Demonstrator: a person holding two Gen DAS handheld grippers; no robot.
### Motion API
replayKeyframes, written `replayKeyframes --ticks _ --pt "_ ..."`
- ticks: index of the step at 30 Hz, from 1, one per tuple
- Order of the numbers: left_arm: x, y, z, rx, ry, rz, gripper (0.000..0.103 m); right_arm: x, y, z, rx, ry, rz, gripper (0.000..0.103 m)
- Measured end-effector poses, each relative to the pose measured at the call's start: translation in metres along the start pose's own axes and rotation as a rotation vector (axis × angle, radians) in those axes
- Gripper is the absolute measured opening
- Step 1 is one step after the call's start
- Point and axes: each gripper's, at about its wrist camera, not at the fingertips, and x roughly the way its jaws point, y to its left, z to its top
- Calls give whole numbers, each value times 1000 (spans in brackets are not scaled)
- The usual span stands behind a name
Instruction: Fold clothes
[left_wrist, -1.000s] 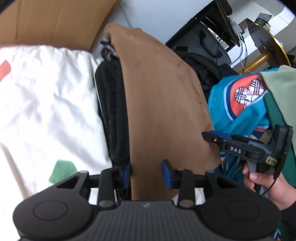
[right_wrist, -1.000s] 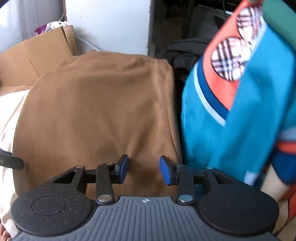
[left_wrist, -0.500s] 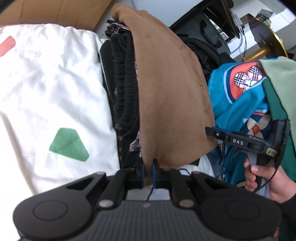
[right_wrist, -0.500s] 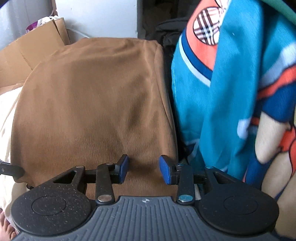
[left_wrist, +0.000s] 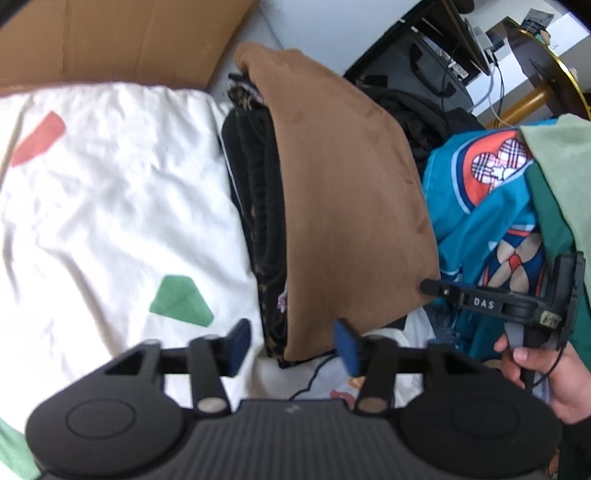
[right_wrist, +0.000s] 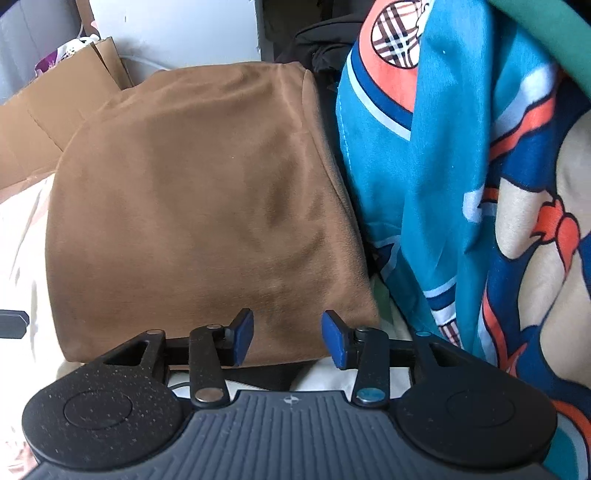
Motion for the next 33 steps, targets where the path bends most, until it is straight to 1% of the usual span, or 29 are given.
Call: replayKeyframes --ticks 1,2,4,5,6,7,8,9,14,16,17,19,21,24,27,33 --pt "-3 -2 1 3 5 4 73 -3 2 1 0 2 -1 62" --pt "-7 -3 3 7 12 12 80 -7 4 1 2 0 -2 65" --pt "-15 -7 5 16 25 31 82 -14 9 2 4 -1 -2 75" --pt "-19 -9 6 20 31 41 83 -18 11 3 4 -1 -1 76" --pt "-22 -11 7 23 37 50 83 -22 14 4 4 -1 -1 81" --pt "-26 -13 8 25 43 58 85 -26 16 5 4 1 -1 84" --pt "-31 -15 10 28 46 68 89 -30 18 7 7 3 3 85" --pt "-37 -18 12 31 45 77 91 -35 20 9 13 5 7 87" --pt "-67 -30 21 28 37 134 94 -56 28 19 54 20 23 92" --pt "-80 -33 24 16 38 163 94 -63 33 24 62 46 45 96" --pt "-87 -34 26 12 36 174 95 -66 35 26 65 59 57 97" --pt "-98 -38 29 14 31 197 96 -78 38 33 72 58 62 101" --pt "-110 -42 30 13 29 219 96 -90 40 40 80 57 67 102" --pt "-124 -48 35 -10 34 221 97 -111 44 47 79 47 62 102" --pt "-141 -56 43 -4 22 239 98 -127 44 54 94 42 75 102" --pt "-172 -72 58 4 -10 247 100 -154 42 69 104 36 62 102"
